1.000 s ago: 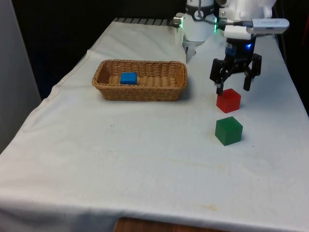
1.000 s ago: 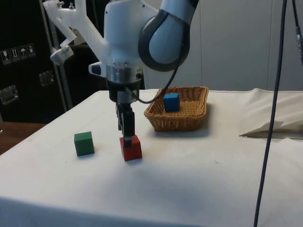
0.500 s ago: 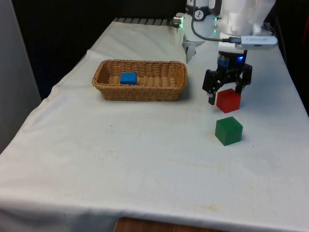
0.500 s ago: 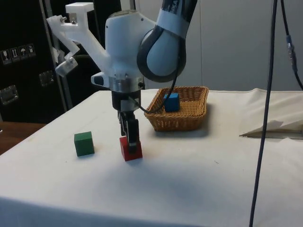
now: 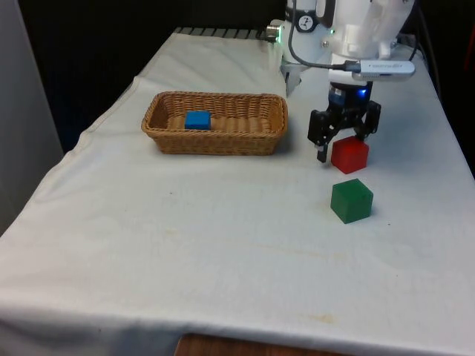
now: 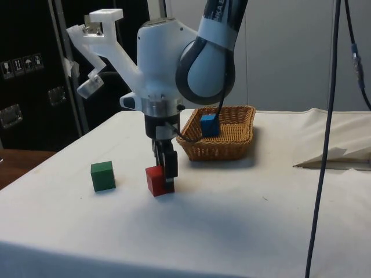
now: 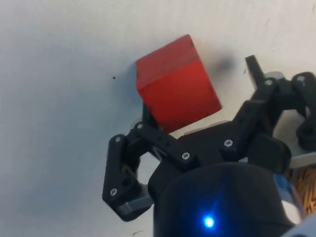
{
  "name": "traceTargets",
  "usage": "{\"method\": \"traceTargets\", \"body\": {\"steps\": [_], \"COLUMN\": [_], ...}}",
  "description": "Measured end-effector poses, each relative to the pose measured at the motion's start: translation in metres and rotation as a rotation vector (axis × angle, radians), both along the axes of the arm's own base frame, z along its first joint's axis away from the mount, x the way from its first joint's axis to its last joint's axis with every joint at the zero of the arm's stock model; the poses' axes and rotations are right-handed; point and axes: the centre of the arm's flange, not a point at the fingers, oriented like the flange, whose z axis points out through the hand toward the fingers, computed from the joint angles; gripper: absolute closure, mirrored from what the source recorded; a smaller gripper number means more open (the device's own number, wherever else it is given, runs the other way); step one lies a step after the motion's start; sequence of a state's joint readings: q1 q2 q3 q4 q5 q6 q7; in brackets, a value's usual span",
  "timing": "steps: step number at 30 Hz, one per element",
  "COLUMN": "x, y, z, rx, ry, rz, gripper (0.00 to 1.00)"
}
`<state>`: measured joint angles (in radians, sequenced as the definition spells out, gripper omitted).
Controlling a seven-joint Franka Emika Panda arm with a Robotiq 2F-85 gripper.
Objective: Pick up exactly two blocks and place them into the basket.
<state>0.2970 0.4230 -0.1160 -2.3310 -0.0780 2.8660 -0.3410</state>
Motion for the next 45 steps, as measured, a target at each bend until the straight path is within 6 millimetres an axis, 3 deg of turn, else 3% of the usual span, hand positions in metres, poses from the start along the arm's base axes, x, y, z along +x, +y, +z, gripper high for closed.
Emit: {"method": "traceTargets", "body": {"steps": [1,3,5,6,19,45], "x": [-0.001,-0.001,-0.001,-0.001,0.0,-0.008], "y": [-0.001,0.0,-0.001,-0.001,-0.002,-0.003], "z": [-0.001,-0.001,-0.001,-0.001,0.001,0.067], "rx": [0.0,0.001,0.001,0.001,0.007,0.05], "ry": [0.001,0.001,0.002,0.002,-0.001,-0.017], "rz": [-0.002,-0.002,-0.004,-0.004,-0.017,-0.182], "gripper": [0.44,0.71,0.92,0.95,0.95,0.95]}}
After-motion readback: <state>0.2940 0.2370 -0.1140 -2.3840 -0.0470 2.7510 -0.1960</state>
